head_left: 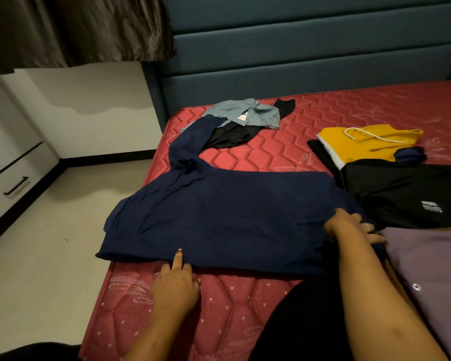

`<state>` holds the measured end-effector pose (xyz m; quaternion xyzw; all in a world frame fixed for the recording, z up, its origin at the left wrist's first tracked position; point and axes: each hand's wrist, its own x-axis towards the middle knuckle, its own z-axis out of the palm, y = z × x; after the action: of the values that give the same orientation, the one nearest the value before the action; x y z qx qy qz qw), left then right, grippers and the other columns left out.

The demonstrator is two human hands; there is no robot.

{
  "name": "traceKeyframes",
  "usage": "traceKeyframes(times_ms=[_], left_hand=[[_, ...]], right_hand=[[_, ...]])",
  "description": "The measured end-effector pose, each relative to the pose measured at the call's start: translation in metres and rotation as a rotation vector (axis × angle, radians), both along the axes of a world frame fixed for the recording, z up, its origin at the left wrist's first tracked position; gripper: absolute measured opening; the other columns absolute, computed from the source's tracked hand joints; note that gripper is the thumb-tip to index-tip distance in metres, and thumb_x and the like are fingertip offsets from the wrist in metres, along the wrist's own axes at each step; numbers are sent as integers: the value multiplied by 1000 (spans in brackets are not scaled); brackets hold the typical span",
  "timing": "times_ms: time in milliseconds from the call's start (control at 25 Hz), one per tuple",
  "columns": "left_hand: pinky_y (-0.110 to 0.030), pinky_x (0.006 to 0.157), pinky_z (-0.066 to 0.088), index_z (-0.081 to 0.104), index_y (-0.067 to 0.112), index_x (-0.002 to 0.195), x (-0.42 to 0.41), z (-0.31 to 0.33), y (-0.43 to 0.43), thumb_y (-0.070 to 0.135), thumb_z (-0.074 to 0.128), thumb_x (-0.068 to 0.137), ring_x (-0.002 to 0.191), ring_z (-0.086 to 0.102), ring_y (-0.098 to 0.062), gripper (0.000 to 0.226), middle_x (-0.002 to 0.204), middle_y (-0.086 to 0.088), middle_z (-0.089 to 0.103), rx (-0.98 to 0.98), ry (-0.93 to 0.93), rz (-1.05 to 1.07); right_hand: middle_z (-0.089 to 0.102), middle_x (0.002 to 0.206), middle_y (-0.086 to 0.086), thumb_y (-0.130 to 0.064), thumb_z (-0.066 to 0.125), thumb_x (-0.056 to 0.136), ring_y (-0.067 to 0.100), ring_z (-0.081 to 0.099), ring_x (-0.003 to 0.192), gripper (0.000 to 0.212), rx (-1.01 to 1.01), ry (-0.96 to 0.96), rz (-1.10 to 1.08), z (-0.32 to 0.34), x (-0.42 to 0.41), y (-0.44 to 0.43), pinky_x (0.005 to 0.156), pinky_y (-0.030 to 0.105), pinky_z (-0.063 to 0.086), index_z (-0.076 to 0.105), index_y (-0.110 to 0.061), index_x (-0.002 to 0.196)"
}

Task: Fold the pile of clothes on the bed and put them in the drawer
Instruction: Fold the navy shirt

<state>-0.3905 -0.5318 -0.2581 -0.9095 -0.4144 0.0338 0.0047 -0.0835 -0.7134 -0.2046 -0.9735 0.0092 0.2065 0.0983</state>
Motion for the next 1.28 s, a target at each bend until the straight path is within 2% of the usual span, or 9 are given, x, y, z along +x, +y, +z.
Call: traceKeyframes(times_ms=[120, 200, 320, 520, 680, 800, 1000, 1120, 1280], left_hand=[[-28, 46, 36, 61, 12, 59, 14, 17, -16, 11, 75, 54, 75, 60, -25, 15, 99, -6, 67, -57, -72, -90], [-23, 41, 24, 49, 13, 45, 31, 24, -19, 4, 78, 37, 51, 54, -23, 31, 56, 0, 55, -37, -109, -183], [-31, 57, 37, 63, 13, 77, 68, 55, -37, 14, 59, 76, 81, 62, -25, 4, 84, -1, 64, 4, -139, -257], [-32, 73, 45, 65, 29, 111, 134, 86, -56, 21, 45, 91, 104, 59, -25, 29, 121, 2, 61, -264, -214, -333], [-40, 98, 43, 24, 31, 149, 165, 60, -55, 29, 52, 94, 134, 32, -24, 62, 157, 3, 17, -323, -252, -394], [-47, 103, 38, -5, 39, 151, 172, 35, -60, 41, 49, 96, 144, 11, -25, 77, 160, 9, -10, -294, -232, -400], [-60, 113, 0, -13, 49, 146, 170, -19, -59, 71, 23, 90, 146, -19, -27, 70, 159, 10, -21, -285, -31, -351], [-60, 112, -8, -13, 54, 144, 168, -35, -55, 87, -7, 67, 145, -22, -25, 84, 159, 13, -19, -204, -55, -379], [-58, 113, -10, -12, 56, 143, 166, -38, -48, 91, -15, 58, 146, -22, -21, 92, 159, 15, -17, -209, -106, -398]], right_hand=[[20, 153, 6, -22, 50, 92, 36, 19, 137, 59, -1, 72, 40, -4, 1, -3, 112, 55, 20, 32, -29, 147], [21, 152, 6, -22, 51, 92, 37, 22, 135, 58, 5, 109, 0, -4, 2, -7, 110, 52, 24, 33, -29, 147], [21, 152, 8, -23, 51, 92, 38, 25, 134, 63, 93, 108, -30, -1, 5, -9, 107, 51, 28, 25, -33, 149], [36, 147, 11, -25, 60, 86, 34, 38, 131, 65, 229, 48, -132, -6, 6, -8, 103, 45, 36, 32, -28, 145], [46, 138, 8, -14, 58, 87, 34, 46, 124, 47, 400, -146, -205, -2, 24, -13, 96, 41, 41, 51, -30, 130], [43, 138, 8, -16, 56, 89, 34, 41, 125, 46, 469, -231, -239, -8, 38, -15, 97, 43, 40, 51, -34, 130], [33, 144, 8, -40, 62, 87, 34, 29, 129, 62, 275, -78, -129, -37, 49, -23, 103, 43, 31, 34, -36, 143], [36, 142, 7, -30, 66, 85, 34, 30, 129, 55, 251, -117, -156, -45, 51, -16, 104, 43, 27, 43, -35, 135], [34, 139, 7, -14, 60, 87, 33, 29, 128, 54, 251, -326, -185, -44, 44, -5, 101, 47, 27, 40, -35, 133]])
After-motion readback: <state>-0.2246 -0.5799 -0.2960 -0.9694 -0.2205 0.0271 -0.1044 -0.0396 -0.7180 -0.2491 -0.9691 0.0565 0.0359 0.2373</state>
